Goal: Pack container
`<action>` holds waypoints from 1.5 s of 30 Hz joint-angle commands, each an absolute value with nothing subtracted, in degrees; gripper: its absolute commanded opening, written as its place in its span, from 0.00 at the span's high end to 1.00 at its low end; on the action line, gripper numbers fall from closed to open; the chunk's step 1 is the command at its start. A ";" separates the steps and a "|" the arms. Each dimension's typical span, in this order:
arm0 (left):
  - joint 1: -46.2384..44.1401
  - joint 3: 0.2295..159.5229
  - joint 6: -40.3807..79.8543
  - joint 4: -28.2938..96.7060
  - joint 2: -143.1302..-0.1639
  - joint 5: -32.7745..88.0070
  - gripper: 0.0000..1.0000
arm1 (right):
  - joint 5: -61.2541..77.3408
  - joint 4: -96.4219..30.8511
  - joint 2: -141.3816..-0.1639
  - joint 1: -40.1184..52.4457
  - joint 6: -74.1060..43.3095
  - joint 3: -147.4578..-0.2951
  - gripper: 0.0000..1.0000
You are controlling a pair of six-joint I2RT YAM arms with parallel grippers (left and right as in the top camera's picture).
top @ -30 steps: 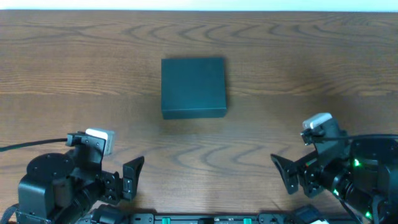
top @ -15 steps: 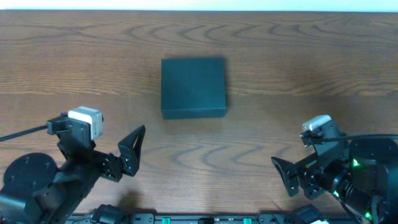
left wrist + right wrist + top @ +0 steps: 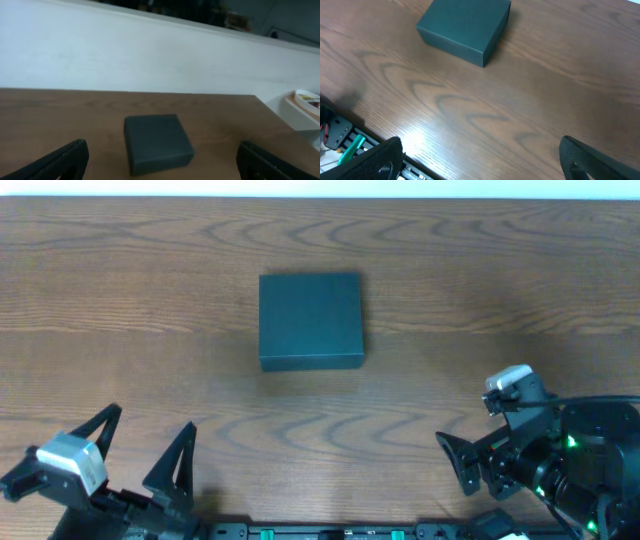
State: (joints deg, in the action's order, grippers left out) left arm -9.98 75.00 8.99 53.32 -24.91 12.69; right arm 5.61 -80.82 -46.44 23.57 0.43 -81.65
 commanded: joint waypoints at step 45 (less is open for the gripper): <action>-5.91 2.37 10.41 8.99 -0.19 -0.58 0.05 | 5.85 -80.82 -46.50 23.29 -0.38 -81.71 0.01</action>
State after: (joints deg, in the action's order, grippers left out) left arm -6.35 4.34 10.52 8.71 -0.73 1.67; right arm 5.61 -80.82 -46.50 23.57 0.43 -81.56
